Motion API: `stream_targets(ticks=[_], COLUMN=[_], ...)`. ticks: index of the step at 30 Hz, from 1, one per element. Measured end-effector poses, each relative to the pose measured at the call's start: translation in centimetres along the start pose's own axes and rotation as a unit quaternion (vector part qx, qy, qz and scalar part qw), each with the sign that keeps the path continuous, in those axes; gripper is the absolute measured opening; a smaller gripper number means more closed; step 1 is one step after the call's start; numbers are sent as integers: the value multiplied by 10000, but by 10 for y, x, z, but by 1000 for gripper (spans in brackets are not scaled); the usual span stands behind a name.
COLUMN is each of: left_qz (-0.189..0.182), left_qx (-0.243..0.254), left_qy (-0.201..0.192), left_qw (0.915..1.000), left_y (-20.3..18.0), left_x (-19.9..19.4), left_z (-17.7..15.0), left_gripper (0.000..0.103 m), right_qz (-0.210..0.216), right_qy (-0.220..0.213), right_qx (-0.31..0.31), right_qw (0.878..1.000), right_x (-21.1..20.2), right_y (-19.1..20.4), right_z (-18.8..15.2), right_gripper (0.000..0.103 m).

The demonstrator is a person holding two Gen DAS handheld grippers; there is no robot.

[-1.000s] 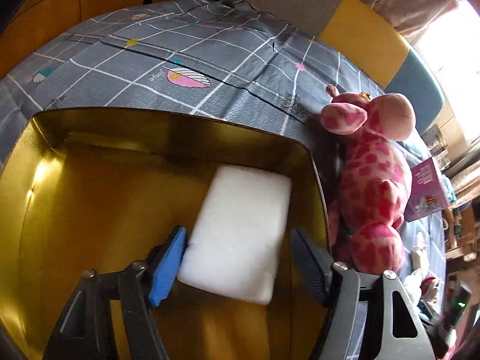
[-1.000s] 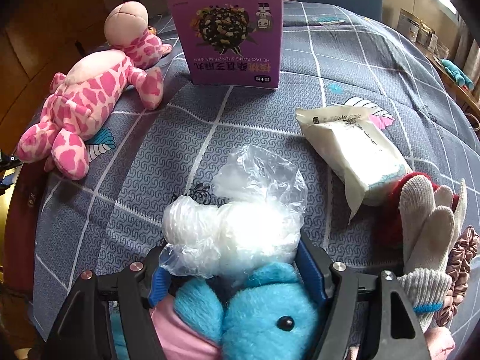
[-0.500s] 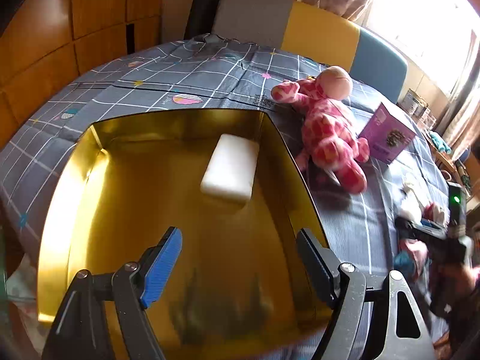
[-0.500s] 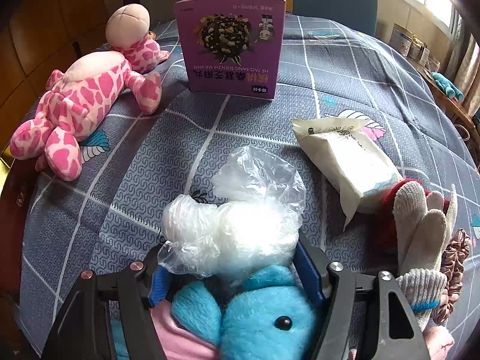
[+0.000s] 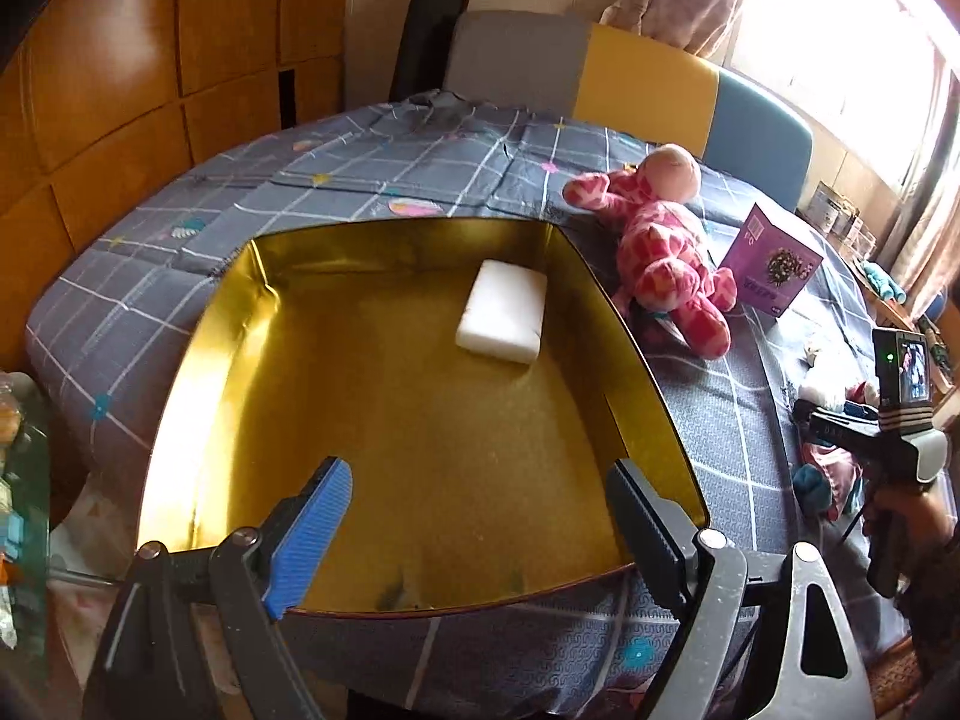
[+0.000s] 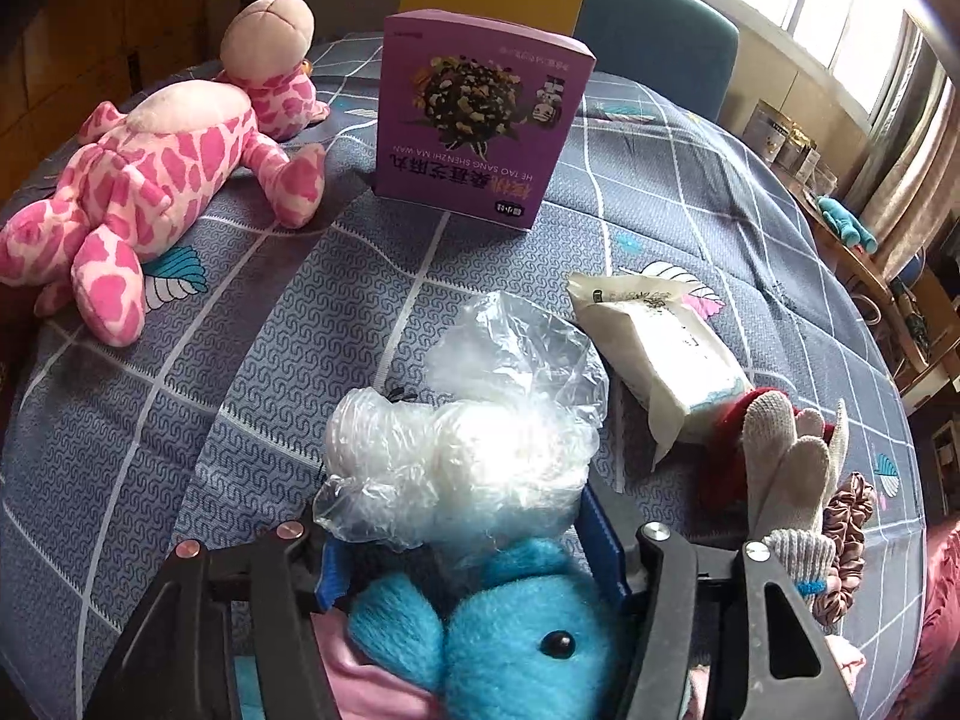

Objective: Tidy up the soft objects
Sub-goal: 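Carry the clear plastic bag into the gold tray and open the right tool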

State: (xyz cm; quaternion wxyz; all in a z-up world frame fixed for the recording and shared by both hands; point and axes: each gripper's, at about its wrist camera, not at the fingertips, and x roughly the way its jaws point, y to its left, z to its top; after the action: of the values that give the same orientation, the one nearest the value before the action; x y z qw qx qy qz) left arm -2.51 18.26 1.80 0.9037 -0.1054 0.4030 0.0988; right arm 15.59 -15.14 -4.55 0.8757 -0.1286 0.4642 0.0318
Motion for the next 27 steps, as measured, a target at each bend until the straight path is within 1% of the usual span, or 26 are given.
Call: stream_targets(ticks=[1,5,9,13,19,25,27], left_qz=[-4,-13,-47,-7,101,252,287], left_qx=[-1,-7,-8,-7,8,-84,-158], left_qy=[-34,-136,-158,-238,-351,-478,-506], left_qw=[10000,9999,9999,9997,9993,9985,9982], left_y=[1,3,1,2,3,14,19], left_x=[-2,-7,-9,-13,-18,-24,-25], left_z=[0,1,1,1,3,6,8], left_gripper=[88,89,89,89,89,89,89], right_qz=[-30,39,536,1141,2126,2760,2867], right_qy=[-56,-556,-726,-805,-774,-837,-848], right_qx=[2,-8,-179,-310,-602,-979,-1136], right_qw=[10000,9984,9958,9897,9722,9525,9475], right_x=[-4,-34,-55,-77,-106,-128,-133], right_y=[2,13,33,61,106,155,172], right_z=[0,5,10,7,6,15,18], right_gripper=[62,62,62,62,62,62,62])
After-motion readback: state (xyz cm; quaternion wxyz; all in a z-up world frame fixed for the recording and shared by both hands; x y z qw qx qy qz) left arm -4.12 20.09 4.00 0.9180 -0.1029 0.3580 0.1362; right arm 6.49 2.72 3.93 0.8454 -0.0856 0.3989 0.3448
